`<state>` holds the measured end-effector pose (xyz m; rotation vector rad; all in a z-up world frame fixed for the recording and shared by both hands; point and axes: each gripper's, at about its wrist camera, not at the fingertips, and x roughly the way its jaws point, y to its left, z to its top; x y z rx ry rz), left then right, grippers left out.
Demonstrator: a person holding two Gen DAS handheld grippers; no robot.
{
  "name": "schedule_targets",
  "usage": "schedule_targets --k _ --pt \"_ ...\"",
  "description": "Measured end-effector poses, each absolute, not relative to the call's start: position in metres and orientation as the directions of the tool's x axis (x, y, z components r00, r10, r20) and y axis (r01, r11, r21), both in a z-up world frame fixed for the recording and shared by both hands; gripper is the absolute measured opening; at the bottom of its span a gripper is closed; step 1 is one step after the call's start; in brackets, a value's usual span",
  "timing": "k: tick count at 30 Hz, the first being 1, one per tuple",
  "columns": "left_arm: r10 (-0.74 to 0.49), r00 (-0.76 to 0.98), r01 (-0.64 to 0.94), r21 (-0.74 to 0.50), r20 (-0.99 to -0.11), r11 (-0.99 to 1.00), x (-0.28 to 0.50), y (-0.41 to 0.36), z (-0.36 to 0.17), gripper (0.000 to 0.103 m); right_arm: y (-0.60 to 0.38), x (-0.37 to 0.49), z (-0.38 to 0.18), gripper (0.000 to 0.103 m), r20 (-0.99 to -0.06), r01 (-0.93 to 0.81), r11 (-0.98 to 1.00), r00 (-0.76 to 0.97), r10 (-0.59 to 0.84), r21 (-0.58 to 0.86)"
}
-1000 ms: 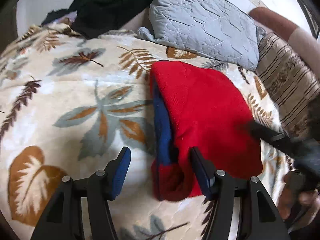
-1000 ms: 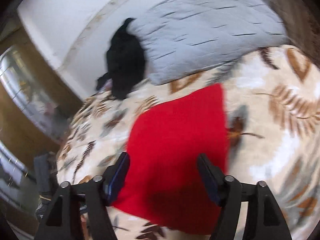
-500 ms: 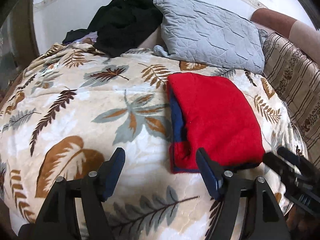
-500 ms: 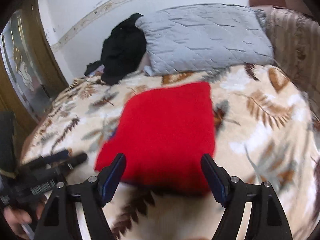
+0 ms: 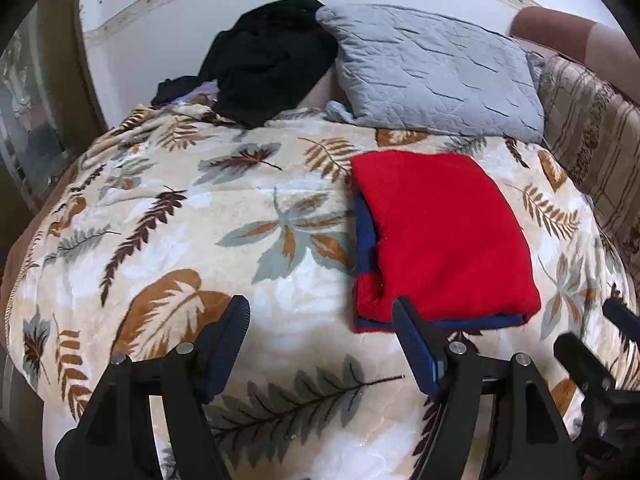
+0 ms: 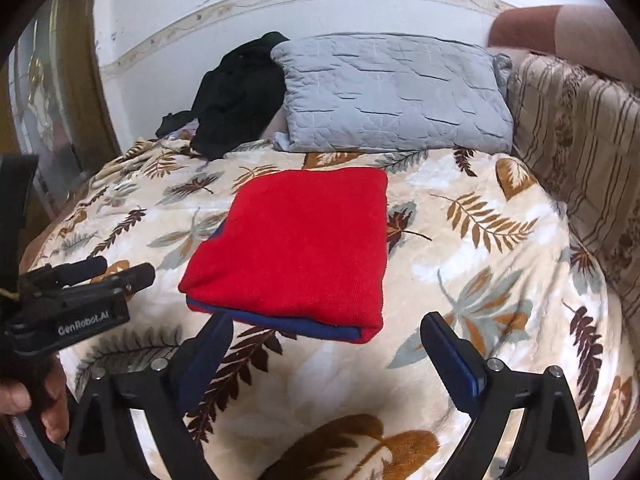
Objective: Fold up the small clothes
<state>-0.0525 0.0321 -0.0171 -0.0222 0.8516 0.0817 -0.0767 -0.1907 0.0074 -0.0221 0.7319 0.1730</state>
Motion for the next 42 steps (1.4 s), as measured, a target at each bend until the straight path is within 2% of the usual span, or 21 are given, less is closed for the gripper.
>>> schedule_targets --k 4,6,7,8,12,42 --pt "0.039 0.666 -0.077 -0.017 -0.745 0.997 -0.053 0.032 -0.009 0.075 -0.192 -0.073 0.003 0.100 -0.693 -0.165 0.986 0.709 0.132 0.019" --pt "0.036 0.678 -0.080 -0.025 -0.735 0.996 -0.053 0.031 -0.004 0.083 -0.193 -0.074 0.001 0.100 -0.699 -0.165 0.986 0.703 0.128 0.015" --pt "0.037 0.678 -0.080 -0.024 -0.734 0.997 -0.053 0.031 -0.002 0.092 -0.194 -0.074 0.001 0.100 -0.697 -0.164 0.986 0.705 0.129 0.017" --pt "0.033 0.684 -0.077 -0.026 -0.729 0.997 -0.054 0.030 0.000 0.094 -0.195 -0.075 0.002 0.100 -0.696 -0.163 0.986 0.706 0.133 0.023" --pt "-0.007 0.702 -0.054 -0.063 -0.712 0.997 -0.054 0.028 0.006 0.094 -0.197 -0.074 0.005 0.100 -0.692 -0.167 0.986 0.710 0.133 0.018" --pt "-0.035 0.692 0.010 -0.040 -0.721 0.999 -0.037 0.010 0.001 0.094 -0.189 -0.056 0.017 0.101 -0.690 -0.197 0.979 0.716 0.108 -0.051"
